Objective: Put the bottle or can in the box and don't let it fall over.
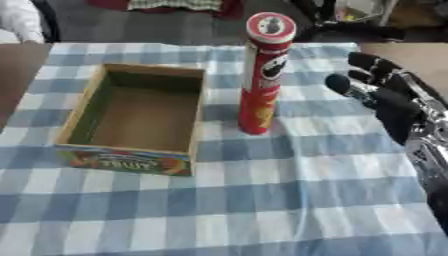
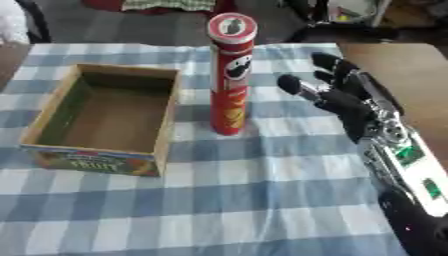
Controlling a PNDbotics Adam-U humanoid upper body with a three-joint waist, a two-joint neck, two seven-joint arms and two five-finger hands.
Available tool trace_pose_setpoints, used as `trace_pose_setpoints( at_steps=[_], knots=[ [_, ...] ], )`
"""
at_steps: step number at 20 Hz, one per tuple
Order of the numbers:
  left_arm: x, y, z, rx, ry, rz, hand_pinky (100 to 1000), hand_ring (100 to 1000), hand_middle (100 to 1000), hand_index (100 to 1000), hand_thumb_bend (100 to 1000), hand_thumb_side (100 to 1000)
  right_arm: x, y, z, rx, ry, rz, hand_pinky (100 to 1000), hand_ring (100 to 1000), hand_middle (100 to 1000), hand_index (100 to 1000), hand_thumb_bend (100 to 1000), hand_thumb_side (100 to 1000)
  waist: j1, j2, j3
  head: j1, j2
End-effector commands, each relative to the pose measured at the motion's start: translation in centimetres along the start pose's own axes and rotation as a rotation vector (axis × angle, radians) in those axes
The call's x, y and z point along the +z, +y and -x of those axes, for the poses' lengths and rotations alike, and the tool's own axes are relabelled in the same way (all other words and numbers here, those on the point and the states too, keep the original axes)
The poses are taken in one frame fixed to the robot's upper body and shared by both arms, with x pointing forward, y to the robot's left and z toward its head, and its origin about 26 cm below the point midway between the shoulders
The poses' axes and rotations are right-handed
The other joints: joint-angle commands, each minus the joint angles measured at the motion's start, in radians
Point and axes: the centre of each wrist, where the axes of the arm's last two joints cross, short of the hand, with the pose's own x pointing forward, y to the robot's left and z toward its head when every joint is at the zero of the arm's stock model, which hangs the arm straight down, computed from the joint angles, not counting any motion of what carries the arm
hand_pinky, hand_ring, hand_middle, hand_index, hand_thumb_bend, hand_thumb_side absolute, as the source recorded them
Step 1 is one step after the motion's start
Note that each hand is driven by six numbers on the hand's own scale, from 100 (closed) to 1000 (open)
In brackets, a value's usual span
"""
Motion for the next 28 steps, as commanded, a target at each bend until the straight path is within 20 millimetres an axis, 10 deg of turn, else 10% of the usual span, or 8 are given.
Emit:
trace_pose_setpoints(
  at_steps=[1, 28],
  knots=[
    [-0.4, 0.0, -0.7, -0.004, -0.028, 0.011, 1000, 886, 869, 797, 431, 579, -0.4, 0.2, -0.4, 0.026, -0.040, -0.030, 833, 1000, 930, 851, 905, 292, 0.003, -0.007, 0.003, -0.005, -0.018],
    [-0.4, -0.4, -0.6, 0.007, -0.024, 0.030, 1000, 888, 870, 796, 424, 585, -3.1, 4.4, 2.0, 0.055, -0.087, -0.271, 868, 1000, 966, 886, 997, 373, 0.006, 0.006, 0.007, -0.054, -0.030]
  ],
)
